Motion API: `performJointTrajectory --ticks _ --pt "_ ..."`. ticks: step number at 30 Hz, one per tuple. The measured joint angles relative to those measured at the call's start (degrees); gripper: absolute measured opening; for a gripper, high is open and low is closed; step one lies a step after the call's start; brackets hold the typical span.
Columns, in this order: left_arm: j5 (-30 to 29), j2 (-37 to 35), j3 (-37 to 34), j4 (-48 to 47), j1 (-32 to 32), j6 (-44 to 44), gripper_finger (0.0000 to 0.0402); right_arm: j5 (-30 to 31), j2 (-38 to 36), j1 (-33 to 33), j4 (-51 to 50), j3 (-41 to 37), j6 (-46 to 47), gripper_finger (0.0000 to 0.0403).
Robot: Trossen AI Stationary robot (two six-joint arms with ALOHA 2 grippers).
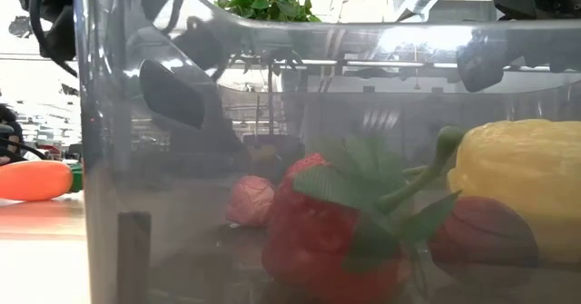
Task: Pick and placing Produce into tupperware
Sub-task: Put the yellow corn into the black bin
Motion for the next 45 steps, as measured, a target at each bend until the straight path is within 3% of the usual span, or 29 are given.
performJointTrajectory --ticks 5,12,23,28,36,45 --pt "2.73 -4.49 0.02 3.67 -0.15 -1.22 0.0026 0.0 0.0 0.0 -0.03 0.0 0.01 0.0187" --pt "13.56 -5.07 2.39 13.75 -2.55 -1.34 0.0026 0.02 0.0 0.0 -0.48 0.0 0.49 0.0185" --pt "13.9 1.95 13.61 9.86 -9.45 -0.62 0.0027 0.0 -0.02 0.0 -1.15 0.0 0.69 0.0185" --pt "16.8 7.03 17.48 9.97 -10.84 -4.75 0.0027 0.02 0.0 0.0 -1.25 0.0 1.28 0.0187" --pt "16.82 13.28 21.35 9.77 -11.52 -7.15 0.0028 0.02 0.0 0.0 -1.18 0.0 1.32 0.0185" --pt "14.32 13.43 21.42 9.63 -10.38 -7.44 0.0049 0.01 -0.02 0.0 -1.19 0.0 1.37 0.0186"
